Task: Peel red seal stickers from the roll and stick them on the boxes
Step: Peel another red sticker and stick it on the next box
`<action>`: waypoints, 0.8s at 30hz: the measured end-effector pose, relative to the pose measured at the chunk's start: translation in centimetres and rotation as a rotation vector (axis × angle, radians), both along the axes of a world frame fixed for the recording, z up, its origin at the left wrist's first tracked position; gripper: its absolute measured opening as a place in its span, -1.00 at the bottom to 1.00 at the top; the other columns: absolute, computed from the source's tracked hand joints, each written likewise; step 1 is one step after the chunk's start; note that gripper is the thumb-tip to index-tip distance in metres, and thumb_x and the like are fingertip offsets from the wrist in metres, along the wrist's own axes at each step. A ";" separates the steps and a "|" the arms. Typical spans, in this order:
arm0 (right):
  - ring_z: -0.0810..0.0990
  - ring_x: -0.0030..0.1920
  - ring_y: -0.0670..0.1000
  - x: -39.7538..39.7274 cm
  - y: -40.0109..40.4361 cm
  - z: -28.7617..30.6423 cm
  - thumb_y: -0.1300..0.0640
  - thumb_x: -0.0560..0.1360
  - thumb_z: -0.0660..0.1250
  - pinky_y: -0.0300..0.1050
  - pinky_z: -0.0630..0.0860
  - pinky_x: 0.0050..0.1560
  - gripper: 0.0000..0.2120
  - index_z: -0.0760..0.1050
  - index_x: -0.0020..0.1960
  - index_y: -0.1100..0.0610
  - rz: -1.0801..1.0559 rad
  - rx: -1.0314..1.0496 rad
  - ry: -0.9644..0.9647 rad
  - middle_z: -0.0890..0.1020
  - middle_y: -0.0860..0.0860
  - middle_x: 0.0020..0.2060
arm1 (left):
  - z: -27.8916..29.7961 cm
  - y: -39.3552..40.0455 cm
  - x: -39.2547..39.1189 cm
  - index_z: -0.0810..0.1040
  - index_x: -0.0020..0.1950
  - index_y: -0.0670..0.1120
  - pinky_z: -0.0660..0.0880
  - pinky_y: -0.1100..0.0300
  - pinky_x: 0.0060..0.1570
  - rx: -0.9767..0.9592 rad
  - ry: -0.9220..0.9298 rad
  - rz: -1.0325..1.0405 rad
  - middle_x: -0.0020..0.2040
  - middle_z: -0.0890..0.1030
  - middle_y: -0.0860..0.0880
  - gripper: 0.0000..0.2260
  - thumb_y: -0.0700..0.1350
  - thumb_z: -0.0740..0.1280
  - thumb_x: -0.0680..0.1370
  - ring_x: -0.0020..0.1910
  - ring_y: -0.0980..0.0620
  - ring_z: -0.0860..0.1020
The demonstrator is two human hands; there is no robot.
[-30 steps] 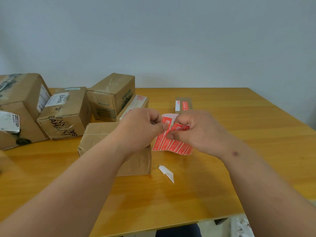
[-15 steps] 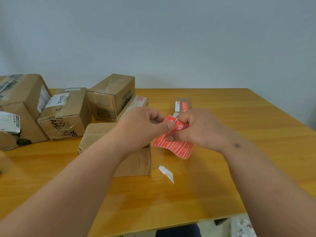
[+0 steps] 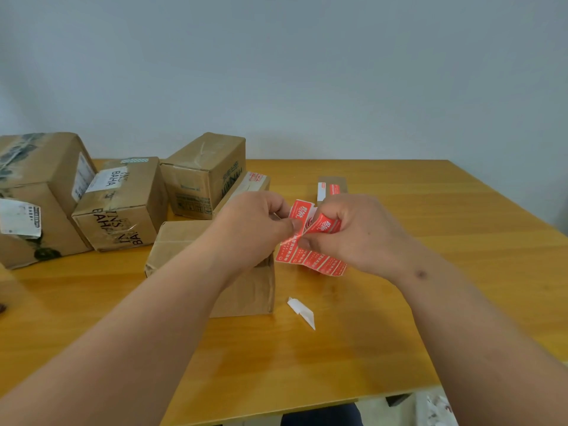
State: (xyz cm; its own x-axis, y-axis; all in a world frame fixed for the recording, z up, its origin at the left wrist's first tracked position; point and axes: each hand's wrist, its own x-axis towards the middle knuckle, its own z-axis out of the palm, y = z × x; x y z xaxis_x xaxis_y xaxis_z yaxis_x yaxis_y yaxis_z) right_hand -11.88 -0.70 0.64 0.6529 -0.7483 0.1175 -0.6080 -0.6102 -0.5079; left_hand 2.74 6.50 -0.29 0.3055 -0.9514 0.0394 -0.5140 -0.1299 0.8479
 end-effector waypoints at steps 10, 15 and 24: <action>0.64 -0.20 -0.15 0.0 -1.4 -0.1 -0.05 0.33 0.53 -0.27 0.49 -0.24 -0.79 0.66 -0.07 -0.06 0.031 0.185 0.026 0.68 -0.12 -0.21 | 0.0 -0.1 -0.3 0.61 -0.11 0.07 0.62 0.01 -0.13 -0.048 -0.093 0.010 -0.24 0.69 0.05 -0.87 0.10 0.37 0.52 -0.23 0.05 0.65; 0.64 -0.11 -0.11 0.0 -1.5 -0.4 -0.12 0.35 0.49 -0.02 0.56 0.06 -0.82 0.66 -0.08 -0.11 0.042 0.145 0.064 0.69 -0.11 -0.17 | 0.2 0.1 0.1 0.65 -0.14 0.06 0.62 -0.04 -0.10 0.010 -0.128 -0.027 -0.29 0.69 0.07 -0.91 0.05 0.44 0.47 -0.29 0.10 0.62; 0.57 -0.20 -0.05 -0.1 -0.8 -0.5 -0.17 0.40 0.39 -0.01 0.30 0.18 -0.74 0.63 -0.19 0.02 0.024 -0.125 0.085 0.64 -0.05 -0.30 | -0.5 -0.4 -0.2 0.66 -0.19 -0.06 0.53 0.06 -0.22 -0.019 -0.035 0.044 -0.30 0.66 -0.03 -0.90 -0.07 0.44 0.49 -0.36 0.07 0.52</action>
